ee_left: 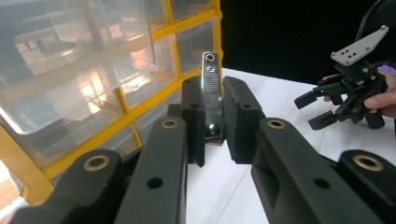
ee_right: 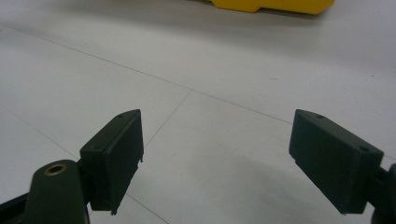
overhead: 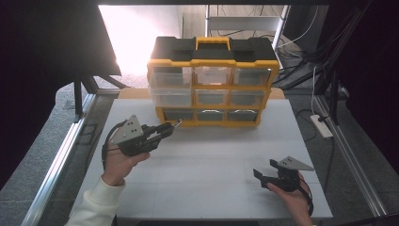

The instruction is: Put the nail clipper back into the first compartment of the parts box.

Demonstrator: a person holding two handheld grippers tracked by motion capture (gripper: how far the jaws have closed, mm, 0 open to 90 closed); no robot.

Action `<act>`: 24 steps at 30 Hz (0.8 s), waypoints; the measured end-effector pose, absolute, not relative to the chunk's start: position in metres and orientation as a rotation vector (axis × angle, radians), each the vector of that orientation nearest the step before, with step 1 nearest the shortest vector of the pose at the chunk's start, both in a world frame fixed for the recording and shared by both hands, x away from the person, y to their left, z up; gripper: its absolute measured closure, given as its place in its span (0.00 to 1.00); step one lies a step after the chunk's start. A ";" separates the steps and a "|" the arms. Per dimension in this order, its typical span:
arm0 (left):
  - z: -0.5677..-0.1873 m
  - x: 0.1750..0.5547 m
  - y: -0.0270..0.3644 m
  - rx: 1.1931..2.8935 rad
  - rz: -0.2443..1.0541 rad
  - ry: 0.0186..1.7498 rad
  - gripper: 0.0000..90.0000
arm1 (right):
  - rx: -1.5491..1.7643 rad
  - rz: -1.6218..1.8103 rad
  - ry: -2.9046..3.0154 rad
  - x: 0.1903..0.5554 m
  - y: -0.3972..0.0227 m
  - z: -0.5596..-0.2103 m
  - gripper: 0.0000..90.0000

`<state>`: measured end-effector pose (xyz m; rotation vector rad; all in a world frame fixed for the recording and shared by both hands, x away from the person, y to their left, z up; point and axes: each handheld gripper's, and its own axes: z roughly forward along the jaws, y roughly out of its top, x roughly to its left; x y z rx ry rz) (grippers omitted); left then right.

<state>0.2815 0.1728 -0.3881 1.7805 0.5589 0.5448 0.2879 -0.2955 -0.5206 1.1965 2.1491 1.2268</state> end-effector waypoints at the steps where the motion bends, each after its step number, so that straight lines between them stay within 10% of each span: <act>1: -0.387 0.281 0.173 1.780 0.547 0.557 0.88 | 1.197 1.227 2.148 0.288 -0.295 -0.521 0.20; 24: -0.366 0.290 0.179 1.742 0.574 0.556 0.88 | 1.200 1.226 2.147 0.288 -0.296 -0.520 0.20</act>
